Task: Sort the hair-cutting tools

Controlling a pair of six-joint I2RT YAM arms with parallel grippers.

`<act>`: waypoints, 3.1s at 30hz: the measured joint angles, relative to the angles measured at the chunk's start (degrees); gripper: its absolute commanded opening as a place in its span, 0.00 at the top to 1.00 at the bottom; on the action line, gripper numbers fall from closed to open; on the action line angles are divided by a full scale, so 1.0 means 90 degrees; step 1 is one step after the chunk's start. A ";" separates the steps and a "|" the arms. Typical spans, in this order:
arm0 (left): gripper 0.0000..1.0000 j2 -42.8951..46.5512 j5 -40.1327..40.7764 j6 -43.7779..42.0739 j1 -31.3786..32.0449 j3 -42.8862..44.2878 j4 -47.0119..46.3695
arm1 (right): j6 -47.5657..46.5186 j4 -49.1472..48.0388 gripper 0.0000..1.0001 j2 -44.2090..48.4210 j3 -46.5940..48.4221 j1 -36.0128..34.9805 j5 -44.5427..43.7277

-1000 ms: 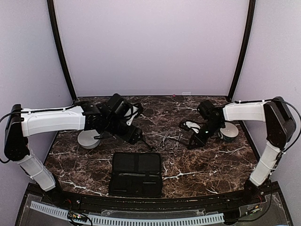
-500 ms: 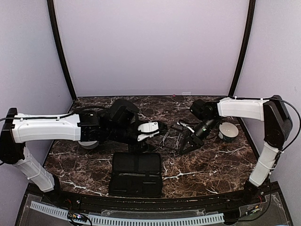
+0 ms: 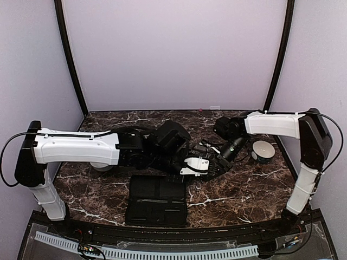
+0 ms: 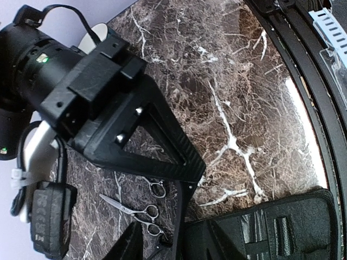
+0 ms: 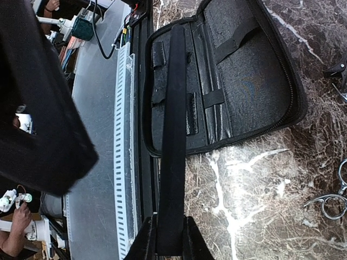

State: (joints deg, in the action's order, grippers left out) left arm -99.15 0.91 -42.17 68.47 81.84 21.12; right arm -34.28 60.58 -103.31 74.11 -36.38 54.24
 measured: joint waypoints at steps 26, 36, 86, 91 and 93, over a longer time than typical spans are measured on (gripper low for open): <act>0.83 -0.0799 0.0576 -0.0478 0.0219 0.0413 0.0607 | -0.0104 0.0117 1.00 -0.0148 0.0002 0.0000 0.0187; 1.00 -0.0855 0.0746 -0.0408 0.0248 0.0505 0.0466 | -0.0202 0.0170 0.71 -0.0177 0.0002 0.0007 0.0177; 1.00 0.0304 -0.1564 0.1588 -0.1056 -0.3249 -0.3951 | -0.0168 -0.2203 0.64 0.1348 -0.2076 0.0709 -0.1503; 1.00 0.0044 -0.1610 0.1477 -0.1090 -0.3075 -0.3837 | -0.0165 -0.2225 0.65 0.1460 -0.2086 0.0709 -0.1710; 1.00 0.0000 -0.1608 0.1409 -0.1098 -0.3043 -0.3776 | -0.0163 -0.2254 0.66 0.1484 -0.2086 0.0709 -0.1800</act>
State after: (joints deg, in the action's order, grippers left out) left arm -99.15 -13.56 -29.50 58.59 54.46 -12.86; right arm -35.75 40.29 -89.95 55.33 -30.00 38.04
